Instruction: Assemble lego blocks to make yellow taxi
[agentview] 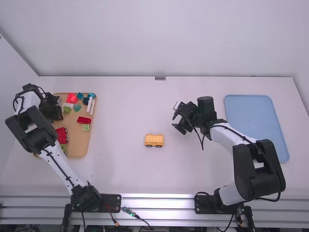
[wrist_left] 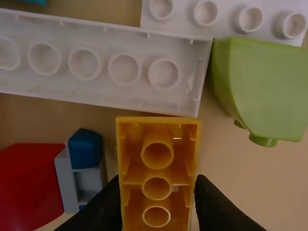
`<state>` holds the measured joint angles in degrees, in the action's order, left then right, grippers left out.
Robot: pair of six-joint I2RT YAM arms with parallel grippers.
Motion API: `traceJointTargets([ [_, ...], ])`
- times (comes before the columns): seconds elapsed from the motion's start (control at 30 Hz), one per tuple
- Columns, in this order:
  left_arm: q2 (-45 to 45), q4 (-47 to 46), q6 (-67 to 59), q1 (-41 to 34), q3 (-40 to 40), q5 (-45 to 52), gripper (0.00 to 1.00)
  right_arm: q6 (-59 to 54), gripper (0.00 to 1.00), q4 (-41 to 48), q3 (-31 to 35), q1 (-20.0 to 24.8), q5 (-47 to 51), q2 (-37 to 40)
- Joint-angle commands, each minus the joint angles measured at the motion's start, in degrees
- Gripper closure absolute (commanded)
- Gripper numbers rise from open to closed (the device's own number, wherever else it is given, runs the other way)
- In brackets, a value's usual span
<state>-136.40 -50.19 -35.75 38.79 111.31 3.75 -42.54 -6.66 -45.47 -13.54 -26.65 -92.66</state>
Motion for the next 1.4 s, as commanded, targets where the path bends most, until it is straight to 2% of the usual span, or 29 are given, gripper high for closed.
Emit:
traceJointTargets([
  [0.0,-0.6,-0.1,0.4,-0.1,-0.7,-0.2,0.69,0.3,0.01,0.1,-1.1,0.0,-0.3,1.4],
  [0.23,-0.6,-0.5,-1.3,-0.2,-0.7,-0.5,0.7,0.4,0.01,0.0,-1.1,0.0,-0.3,1.4],
  [0.33,-0.6,-0.3,-1.3,-0.2,-0.7,-2.7,0.64,0.4,0.01,-0.1,-1.1,0.0,-0.3,1.4],
  [0.37,-0.6,-0.3,-1.0,-0.2,-0.7,-3.9,0.68,0.7,0.01,-0.2,-1.1,0.1,-0.3,1.4],
  [0.47,-0.6,-0.6,-1.1,-0.2,-0.7,-5.4,0.91,1.4,0.01,-0.8,-1.1,0.1,-0.3,1.4],
  [0.5,-0.6,-0.5,-1.1,-0.2,-0.7,-5.4,0.92,1.4,0.01,-0.8,-1.1,0.1,-0.3,1.4],
  [0.53,-0.6,-0.3,-1.1,-0.1,-0.7,-5.3,0.97,1.2,0.01,-0.9,-1.1,0.0,-0.3,1.4],
  [0.73,-0.6,-1.2,-1.1,-0.2,0.5,-4.8,0.95,1.2,0.01,-1.0,-1.1,0.1,-0.3,1.4],
  [0.77,-0.6,-1.8,-1.1,-0.3,1.1,-4.7,0.98,1.2,0.01,-1.0,-1.1,0.0,-0.3,1.4],
  [1.07,-0.6,-3.0,1.8,-0.3,3.7,-3.8,0.98,1.2,0.01,-1.0,-1.1,0.0,-0.3,1.4],
  [1.2,-0.6,-5.3,1.8,-0.3,6.2,-0.6,0.98,1.2,0.01,-1.1,-1.1,0.1,-0.3,1.4],
  [1.37,-0.6,-13.3,1.9,-0.3,13.8,8.3,0.98,5.1,0.01,-3.6,-1.1,0.0,-0.3,1.4],
])
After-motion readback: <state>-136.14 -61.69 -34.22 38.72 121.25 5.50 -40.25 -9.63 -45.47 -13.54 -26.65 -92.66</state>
